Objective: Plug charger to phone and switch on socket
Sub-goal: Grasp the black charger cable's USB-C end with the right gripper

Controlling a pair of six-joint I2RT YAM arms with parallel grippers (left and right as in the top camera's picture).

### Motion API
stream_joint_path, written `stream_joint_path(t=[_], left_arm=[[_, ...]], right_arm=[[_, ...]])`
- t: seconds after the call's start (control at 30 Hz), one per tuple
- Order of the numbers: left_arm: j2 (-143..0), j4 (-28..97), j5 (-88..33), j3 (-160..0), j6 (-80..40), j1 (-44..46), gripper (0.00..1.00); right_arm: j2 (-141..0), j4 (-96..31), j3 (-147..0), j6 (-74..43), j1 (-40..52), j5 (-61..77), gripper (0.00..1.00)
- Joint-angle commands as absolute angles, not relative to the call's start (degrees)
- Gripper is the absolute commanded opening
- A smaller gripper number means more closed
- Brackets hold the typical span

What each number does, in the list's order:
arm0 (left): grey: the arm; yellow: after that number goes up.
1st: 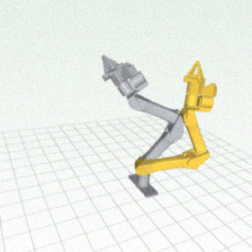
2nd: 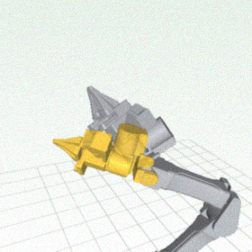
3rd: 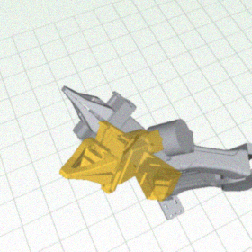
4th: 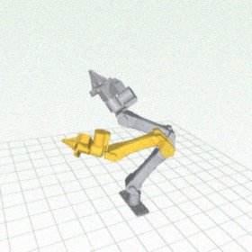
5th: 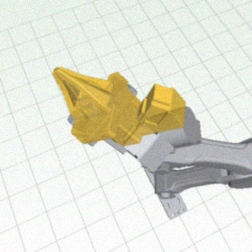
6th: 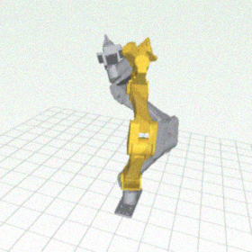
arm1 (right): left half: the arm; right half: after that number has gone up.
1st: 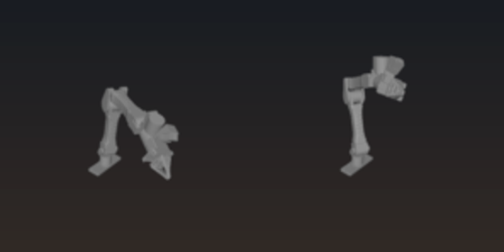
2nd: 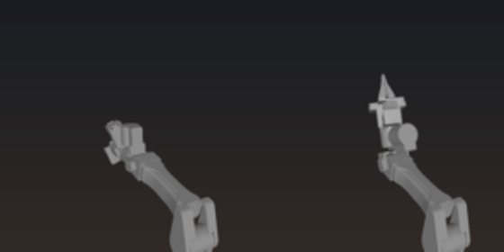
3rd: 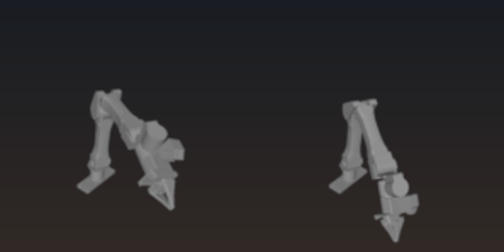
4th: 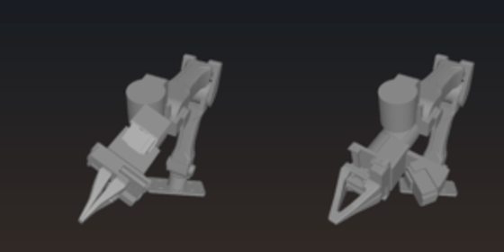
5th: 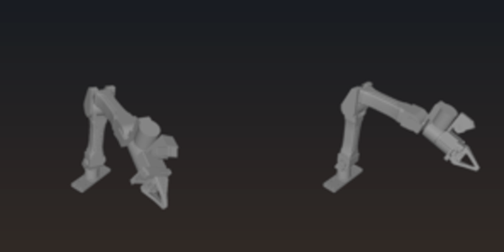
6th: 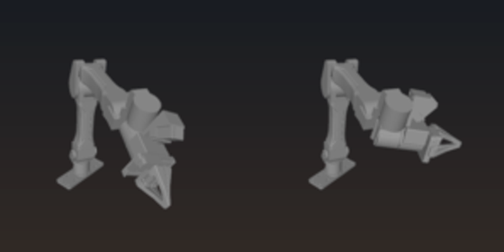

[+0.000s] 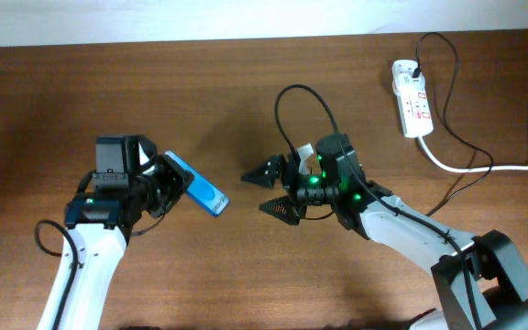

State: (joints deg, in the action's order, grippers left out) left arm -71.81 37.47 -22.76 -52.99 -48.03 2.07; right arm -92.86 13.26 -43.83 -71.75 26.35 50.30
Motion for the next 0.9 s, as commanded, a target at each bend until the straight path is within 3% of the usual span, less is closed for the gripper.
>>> stream_joint_path(t=[0.0, 0.07, 0.17, 0.3, 0.5, 0.67, 0.7, 0.77, 0.87], left_arm=[[-71.77, 41.82, -24.69, -53.34, -38.89, 1.69, 0.0], [-71.77, 43.09, -24.86, -53.34, -37.17, 1.69, 0.0], [-71.77, 43.38, -31.24, -53.34, -31.14, 1.69, 0.0], [-71.77, 43.38, -37.15, -53.34, -24.93, 1.69, 0.0], [-71.77, 42.68, -39.88, -53.34, -24.95, 1.69, 0.0], [-71.77, 42.68, -39.88, -53.34, -24.97, 1.69, 0.0], [-71.77, 42.7, -39.88, -53.34, -24.97, 1.69, 0.0], [-71.77, 42.76, -39.9, -53.34, -24.97, 1.69, 0.0], [-71.77, 42.76, -39.88, -53.34, -24.99, 1.69, 0.0]], right_arm=[[-92.31, 5.5, -44.05, -31.59, 26.57, 43.99, 0.98], [-92.31, 0.73, -44.07, -31.55, 25.58, 37.52, 0.98], [-91.09, -2.09, -45.67, -33.41, 21.12, 39.38, 0.98], [-87.7, -15.75, -52.82, -33.41, 15.31, 37.69, 0.98], [-87.48, -28.16, -57.06, -33.45, 9.41, 13.91, 0.98], [-89.17, -32.95, -56.25, -33.43, 4.27, 8.75, 0.99], [-89.89, -33.23, -56.07, -33.45, 3.44, 8.75, 0.96], [-92.31, -33.67, -56.03, -33.45, 2.13, 9.19, 0.82], [-97.84, -33.21, -56.03, -33.45, 1.85, 11.84, 0.8]])
